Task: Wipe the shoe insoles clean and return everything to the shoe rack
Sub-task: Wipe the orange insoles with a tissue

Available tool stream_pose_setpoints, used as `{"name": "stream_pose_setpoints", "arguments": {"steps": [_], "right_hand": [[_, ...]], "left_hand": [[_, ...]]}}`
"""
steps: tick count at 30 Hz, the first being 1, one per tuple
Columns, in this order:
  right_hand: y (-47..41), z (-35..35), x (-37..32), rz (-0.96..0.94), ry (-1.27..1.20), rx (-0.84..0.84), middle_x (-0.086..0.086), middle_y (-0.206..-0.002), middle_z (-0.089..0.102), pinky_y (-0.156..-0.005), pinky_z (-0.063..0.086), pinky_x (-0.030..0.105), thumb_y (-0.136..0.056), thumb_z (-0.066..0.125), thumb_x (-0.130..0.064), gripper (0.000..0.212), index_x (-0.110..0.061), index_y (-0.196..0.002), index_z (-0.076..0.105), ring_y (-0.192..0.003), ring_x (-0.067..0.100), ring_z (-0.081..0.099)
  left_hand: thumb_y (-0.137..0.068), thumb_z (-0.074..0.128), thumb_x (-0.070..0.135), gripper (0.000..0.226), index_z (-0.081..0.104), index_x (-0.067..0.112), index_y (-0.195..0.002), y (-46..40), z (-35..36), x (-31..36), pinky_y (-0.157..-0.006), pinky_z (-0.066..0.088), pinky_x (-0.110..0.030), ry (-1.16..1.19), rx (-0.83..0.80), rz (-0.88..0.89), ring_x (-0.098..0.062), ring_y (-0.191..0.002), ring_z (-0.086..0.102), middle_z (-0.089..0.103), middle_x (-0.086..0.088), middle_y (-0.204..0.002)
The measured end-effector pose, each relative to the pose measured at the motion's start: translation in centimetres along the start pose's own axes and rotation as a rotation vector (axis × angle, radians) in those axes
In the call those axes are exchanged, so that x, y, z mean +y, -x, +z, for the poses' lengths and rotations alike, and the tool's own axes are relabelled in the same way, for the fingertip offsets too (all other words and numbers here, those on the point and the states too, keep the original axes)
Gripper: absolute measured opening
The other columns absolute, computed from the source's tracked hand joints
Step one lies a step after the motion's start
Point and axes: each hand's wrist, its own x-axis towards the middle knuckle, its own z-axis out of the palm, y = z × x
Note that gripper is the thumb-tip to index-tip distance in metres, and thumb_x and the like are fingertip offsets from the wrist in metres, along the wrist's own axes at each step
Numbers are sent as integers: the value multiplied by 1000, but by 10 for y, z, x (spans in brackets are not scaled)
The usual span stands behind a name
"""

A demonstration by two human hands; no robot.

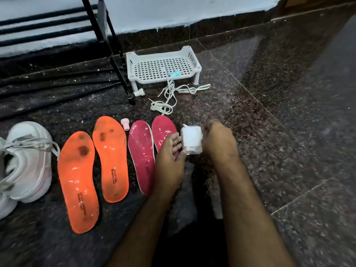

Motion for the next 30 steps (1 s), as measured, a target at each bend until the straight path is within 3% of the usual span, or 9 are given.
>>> {"name": "stream_pose_setpoints", "arguments": {"steps": [3,7,12,16,20,23,25,28,30], "right_hand": [[-17,-2,5,-40,24,-140,5,-99,66,-77,46,27,-78,60,-5,21,-25,-77,54,-90,25,63],[-27,-1,7,-226,132,-306,6,-110,49,-84,46,26,-74,82,-18,35,-31,-100,63,-95,23,54],[-26,-7,9,-301,245,-298,2,-108,34,-98,41,32,-72,85,-37,43,-32,-109,63,-112,26,40],[-31,-2,9,-321,261,-256,-2,-104,35,-99,43,36,-73,84,-41,31,-36,-99,68,-103,19,34],[-33,-3,12,-325,194,-151,-2,-109,44,-98,46,44,-79,80,-37,15,-33,-91,73,-111,20,40],[-32,-13,9,-371,60,6,-1,-115,50,-93,43,35,-86,73,-34,9,-30,-93,69,-113,20,44],[-28,-18,4,-440,-45,88,-5,-108,57,-84,39,29,-90,69,-32,5,-28,-93,67,-105,17,50],[-17,-22,-4,-523,-251,-39,-10,-85,68,-76,50,33,-92,67,-26,1,-25,-92,67,-82,8,61],[-12,-21,-7,-544,-273,-169,-11,-82,70,-77,52,28,-92,67,-24,2,-25,-93,69,-77,1,63]], "left_hand": [[-90,61,-9,52,52,12,-136,4,-3,-7,-102,52,-30,-21,-33,27,-6,-121,60,61,2,-133],[-90,63,-6,50,54,22,-130,1,-8,-1,-95,54,-23,-35,-88,56,2,-117,60,62,13,-127],[-91,66,2,52,52,26,-135,-5,-9,7,-91,54,-26,-105,-120,125,4,-115,59,61,14,-127],[-92,68,9,51,51,23,-138,-7,-12,7,-95,53,-29,-115,-108,135,2,-114,60,62,12,-128],[-93,68,8,49,52,20,-138,-7,-14,12,-92,52,-20,-108,-104,122,4,-108,62,64,14,-124],[-92,68,10,50,52,21,-139,-5,-12,13,-85,52,-17,-125,-81,124,4,-110,61,61,16,-129],[-91,69,19,54,50,23,-141,-5,-11,12,-86,54,-24,-134,-35,147,0,-113,61,59,12,-134],[-85,69,34,58,51,27,-139,-8,-13,16,-87,56,-36,-109,59,180,-8,-112,63,62,7,-129],[-84,72,33,51,59,25,-132,-10,-17,18,-84,58,-44,-78,58,186,-14,-104,68,69,6,-118]]}}
